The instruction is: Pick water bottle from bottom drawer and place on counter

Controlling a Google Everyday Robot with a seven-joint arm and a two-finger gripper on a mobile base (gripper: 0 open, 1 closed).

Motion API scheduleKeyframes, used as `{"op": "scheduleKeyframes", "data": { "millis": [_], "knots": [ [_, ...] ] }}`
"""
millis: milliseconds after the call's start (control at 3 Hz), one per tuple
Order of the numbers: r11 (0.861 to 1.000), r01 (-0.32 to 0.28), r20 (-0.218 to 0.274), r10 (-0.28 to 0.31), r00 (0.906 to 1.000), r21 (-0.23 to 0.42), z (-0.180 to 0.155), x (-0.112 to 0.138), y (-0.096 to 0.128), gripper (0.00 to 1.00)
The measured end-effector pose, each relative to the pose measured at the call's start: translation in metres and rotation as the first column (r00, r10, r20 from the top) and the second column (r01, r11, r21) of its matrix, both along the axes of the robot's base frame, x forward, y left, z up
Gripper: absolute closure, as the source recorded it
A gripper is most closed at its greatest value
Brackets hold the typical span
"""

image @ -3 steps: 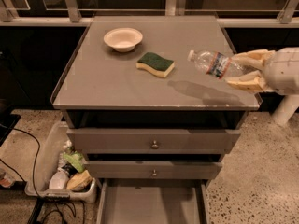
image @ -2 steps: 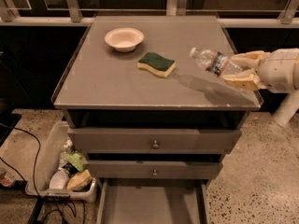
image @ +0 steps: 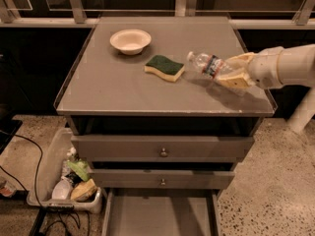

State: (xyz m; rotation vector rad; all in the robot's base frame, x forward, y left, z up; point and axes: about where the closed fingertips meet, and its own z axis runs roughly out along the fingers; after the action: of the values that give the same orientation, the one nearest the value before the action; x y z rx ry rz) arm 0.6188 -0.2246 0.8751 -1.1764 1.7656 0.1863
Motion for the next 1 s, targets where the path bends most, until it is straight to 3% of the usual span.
{"op": "scheduleKeyframes", "data": {
  "millis": [333, 667, 1000],
  "knots": [
    [0.999, -0.017, -0.041, 0.015, 0.9991, -0.035, -0.0073, 0.0238, 0.0143, 1.00],
    [0.999, -0.025, -0.042, 0.023, 0.9988, -0.037, -0.0076, 0.0266, 0.0199, 0.82],
    [0.999, -0.025, -0.043, 0.023, 0.9988, -0.037, -0.0076, 0.0266, 0.0200, 0.58]
  ]
}}
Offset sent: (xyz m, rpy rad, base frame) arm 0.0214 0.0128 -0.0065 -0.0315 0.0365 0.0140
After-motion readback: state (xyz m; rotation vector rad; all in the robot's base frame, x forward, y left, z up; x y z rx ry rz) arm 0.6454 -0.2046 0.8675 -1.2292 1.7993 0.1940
